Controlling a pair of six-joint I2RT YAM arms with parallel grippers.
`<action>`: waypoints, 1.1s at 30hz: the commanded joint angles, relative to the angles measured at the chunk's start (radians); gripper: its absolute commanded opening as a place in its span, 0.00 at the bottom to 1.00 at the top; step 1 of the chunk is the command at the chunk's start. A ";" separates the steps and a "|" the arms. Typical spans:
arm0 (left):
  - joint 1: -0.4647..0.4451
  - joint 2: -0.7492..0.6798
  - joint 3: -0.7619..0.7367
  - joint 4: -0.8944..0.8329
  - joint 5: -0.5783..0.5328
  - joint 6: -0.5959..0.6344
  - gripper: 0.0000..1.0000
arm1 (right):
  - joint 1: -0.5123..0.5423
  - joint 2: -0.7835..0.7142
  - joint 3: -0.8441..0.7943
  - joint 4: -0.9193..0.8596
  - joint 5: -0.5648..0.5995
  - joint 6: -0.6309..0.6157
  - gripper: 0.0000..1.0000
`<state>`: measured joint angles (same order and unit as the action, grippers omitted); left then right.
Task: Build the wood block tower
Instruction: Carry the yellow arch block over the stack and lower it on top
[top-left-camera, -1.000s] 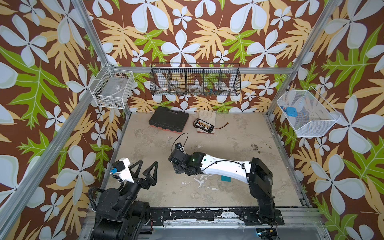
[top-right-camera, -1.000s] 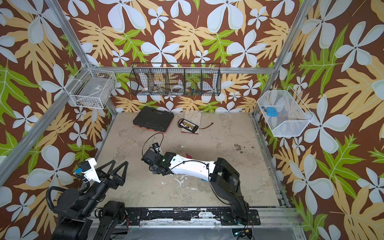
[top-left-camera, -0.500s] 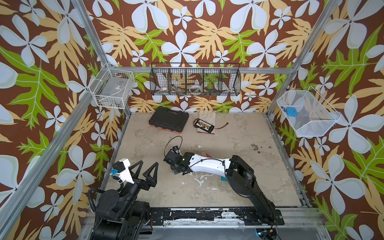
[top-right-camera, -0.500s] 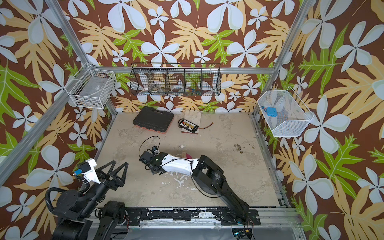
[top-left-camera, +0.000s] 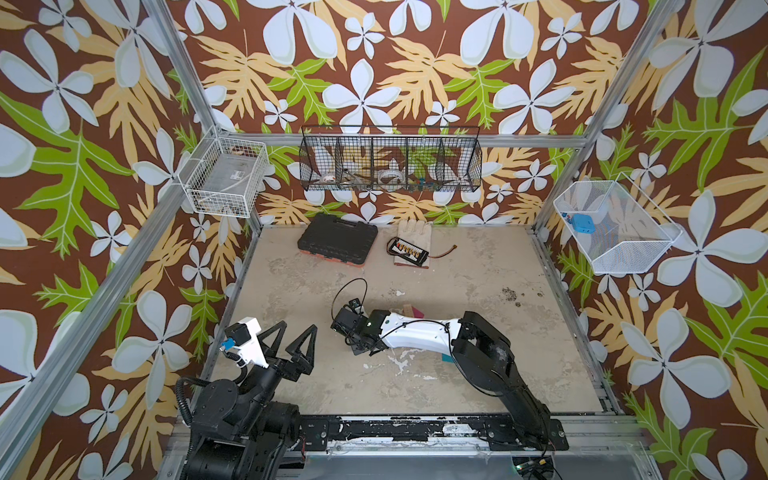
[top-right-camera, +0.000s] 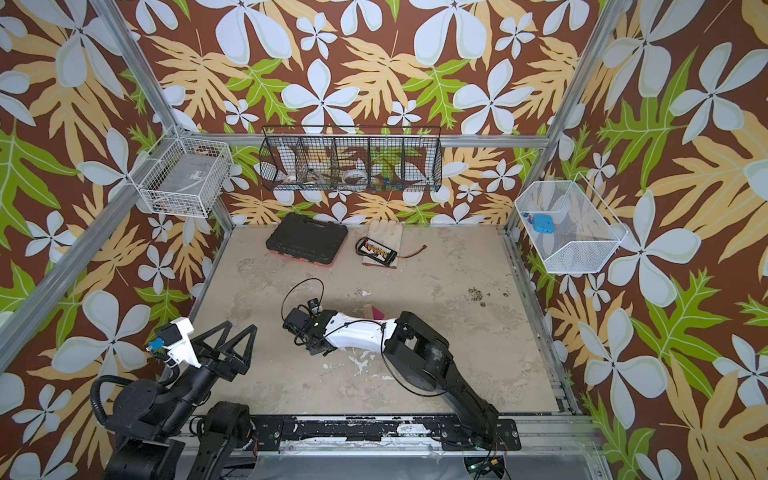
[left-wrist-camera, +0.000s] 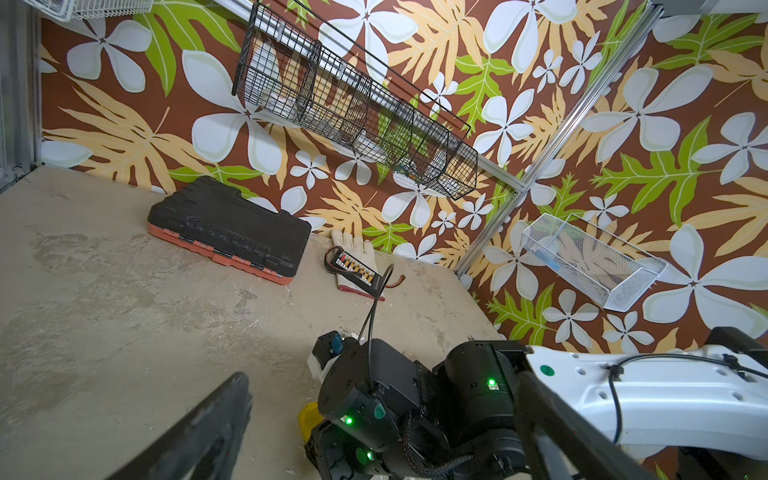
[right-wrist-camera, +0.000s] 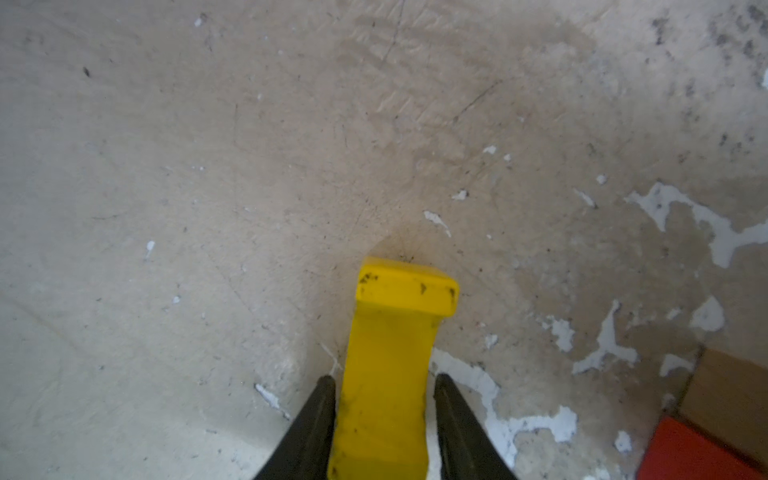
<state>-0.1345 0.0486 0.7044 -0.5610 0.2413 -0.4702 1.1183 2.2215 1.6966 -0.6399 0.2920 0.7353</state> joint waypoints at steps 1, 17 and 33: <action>0.000 -0.003 -0.002 0.018 0.007 0.010 1.00 | -0.005 0.000 0.014 0.005 -0.001 -0.006 0.44; -0.001 0.011 -0.023 0.035 0.071 0.009 1.00 | -0.018 0.020 0.051 -0.003 -0.042 -0.022 0.22; 0.000 0.031 -0.060 0.062 0.156 -0.002 1.00 | -0.018 -0.352 -0.076 -0.108 0.024 -0.053 0.12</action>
<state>-0.1345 0.0734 0.6472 -0.5297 0.3756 -0.4713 1.0988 1.9003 1.6310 -0.6849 0.2722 0.6964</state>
